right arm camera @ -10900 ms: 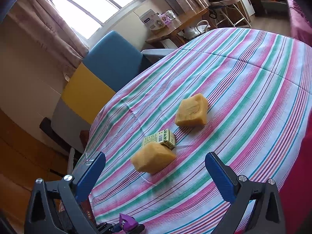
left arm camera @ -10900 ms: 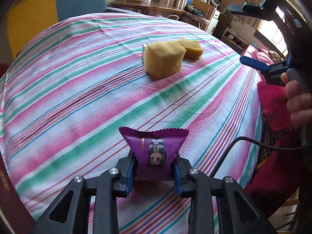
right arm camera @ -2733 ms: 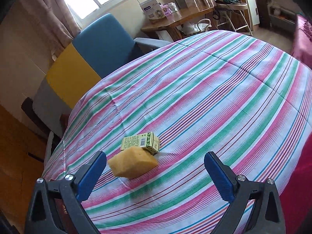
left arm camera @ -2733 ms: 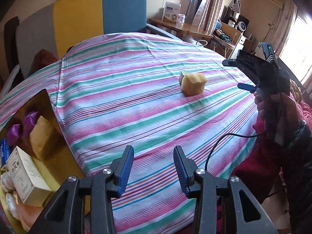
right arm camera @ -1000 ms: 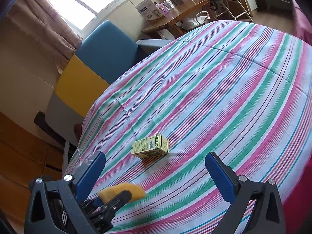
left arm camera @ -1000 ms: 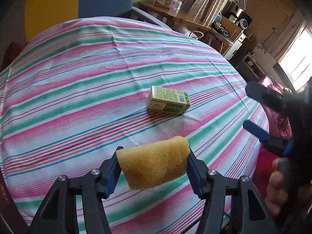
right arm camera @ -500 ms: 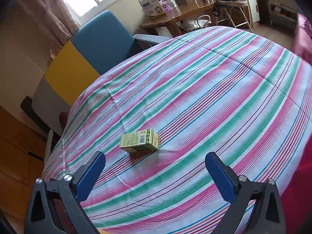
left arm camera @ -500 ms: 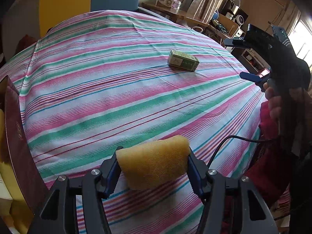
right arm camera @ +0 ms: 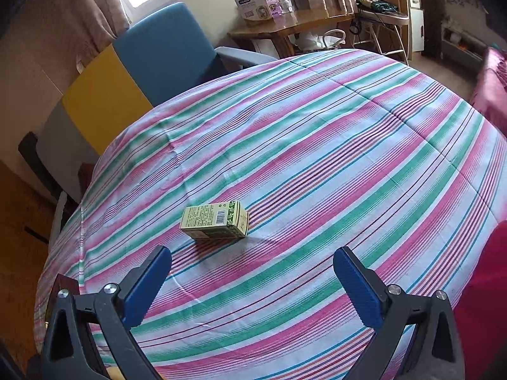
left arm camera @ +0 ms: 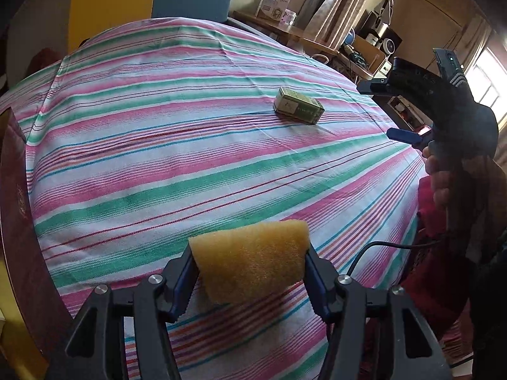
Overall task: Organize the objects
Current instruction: 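Grasp the green-and-white box with right tool while left tool lifts the sponge, then carry sponge into gold tray and open left tool while right tool lifts green box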
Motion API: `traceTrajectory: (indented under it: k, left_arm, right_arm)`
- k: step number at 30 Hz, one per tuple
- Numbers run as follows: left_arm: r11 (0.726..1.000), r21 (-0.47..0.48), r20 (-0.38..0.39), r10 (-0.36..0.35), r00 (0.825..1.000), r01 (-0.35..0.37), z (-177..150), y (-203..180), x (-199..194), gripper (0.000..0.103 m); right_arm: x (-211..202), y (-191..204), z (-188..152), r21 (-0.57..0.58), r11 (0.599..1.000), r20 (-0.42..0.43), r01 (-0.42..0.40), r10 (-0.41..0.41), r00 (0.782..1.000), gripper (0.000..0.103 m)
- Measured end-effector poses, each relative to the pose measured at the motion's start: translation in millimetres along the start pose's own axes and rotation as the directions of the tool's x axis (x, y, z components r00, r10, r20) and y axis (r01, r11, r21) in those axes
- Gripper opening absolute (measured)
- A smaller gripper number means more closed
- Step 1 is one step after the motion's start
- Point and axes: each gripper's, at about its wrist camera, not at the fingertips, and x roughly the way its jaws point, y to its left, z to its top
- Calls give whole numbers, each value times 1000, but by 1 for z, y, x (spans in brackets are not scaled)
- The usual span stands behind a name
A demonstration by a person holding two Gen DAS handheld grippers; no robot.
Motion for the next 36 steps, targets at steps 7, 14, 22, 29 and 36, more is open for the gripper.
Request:
traceTrajectory:
  k: [7, 14, 22, 29, 36]
  left_arm:
    - [1000, -7, -1, -20, 1000, 20, -1, 5, 0, 61]
    - [999, -24, -2, -35, 999, 35, -1, 6, -1, 61]
    - [998, -40, -4, -57, 998, 57, -2, 10, 0, 61]
    - [997, -44, -3, -66, 998, 66, -3, 11, 1, 61]
    - [997, -42, 3, -60, 998, 60, -4, 9, 1, 62]
  right_arm:
    - [24, 16, -5, -84, 996, -153, -5, -8, 988, 103]
    - [45, 40, 10, -55, 998, -199, -18, 7, 980, 103]
    - [96, 68, 26, -119, 985, -223, 127, -151, 963, 103]
    - [117, 70, 25, -169, 970, -243, 175, -213, 946, 74]
    - [87, 88, -3, -346, 937, -228, 56, -142, 963, 72]
